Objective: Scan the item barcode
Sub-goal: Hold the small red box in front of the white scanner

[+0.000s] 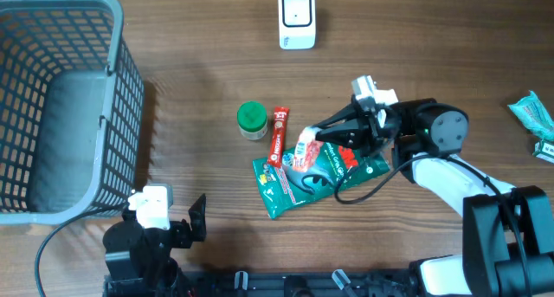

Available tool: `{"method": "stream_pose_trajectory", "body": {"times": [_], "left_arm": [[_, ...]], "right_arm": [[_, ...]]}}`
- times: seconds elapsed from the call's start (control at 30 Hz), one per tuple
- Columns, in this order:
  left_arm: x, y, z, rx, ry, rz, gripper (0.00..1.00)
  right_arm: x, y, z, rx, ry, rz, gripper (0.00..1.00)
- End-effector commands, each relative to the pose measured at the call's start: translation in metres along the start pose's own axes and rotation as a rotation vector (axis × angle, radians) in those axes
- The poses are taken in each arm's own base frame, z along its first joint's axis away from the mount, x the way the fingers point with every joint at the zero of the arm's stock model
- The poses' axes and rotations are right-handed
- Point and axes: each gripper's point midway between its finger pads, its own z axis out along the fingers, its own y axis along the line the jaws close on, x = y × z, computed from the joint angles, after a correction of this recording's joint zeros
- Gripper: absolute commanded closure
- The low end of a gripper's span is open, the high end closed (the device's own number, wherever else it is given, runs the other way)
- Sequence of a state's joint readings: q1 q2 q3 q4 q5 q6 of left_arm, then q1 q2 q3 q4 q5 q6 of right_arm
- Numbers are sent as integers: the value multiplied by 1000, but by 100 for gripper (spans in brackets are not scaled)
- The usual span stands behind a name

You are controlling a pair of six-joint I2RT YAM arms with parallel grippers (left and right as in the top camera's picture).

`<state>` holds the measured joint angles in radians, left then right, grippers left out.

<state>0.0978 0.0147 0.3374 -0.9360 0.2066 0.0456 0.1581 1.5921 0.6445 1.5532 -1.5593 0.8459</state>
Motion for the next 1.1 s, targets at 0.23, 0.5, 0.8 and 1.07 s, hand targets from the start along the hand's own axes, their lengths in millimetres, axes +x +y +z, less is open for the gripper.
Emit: {"method": "stream_pose_trajectory", "body": {"times": [0.23, 0.5, 0.8, 1.07], "left_arm": [[1, -1, 1, 5, -2, -6, 0], [0, -1, 1, 5, -2, -6, 0], [1, -1, 1, 5, -2, -6, 0], [1, -1, 1, 5, -2, -6, 0]], "right_arm": [[20, -99, -18, 278, -436, 1531, 96], [3, -179, -66, 490, -959, 1723, 95], [-1, -307, -11, 534, -885, 1861, 96], [33, -326, -9, 706, -850, 2027, 95]]}}
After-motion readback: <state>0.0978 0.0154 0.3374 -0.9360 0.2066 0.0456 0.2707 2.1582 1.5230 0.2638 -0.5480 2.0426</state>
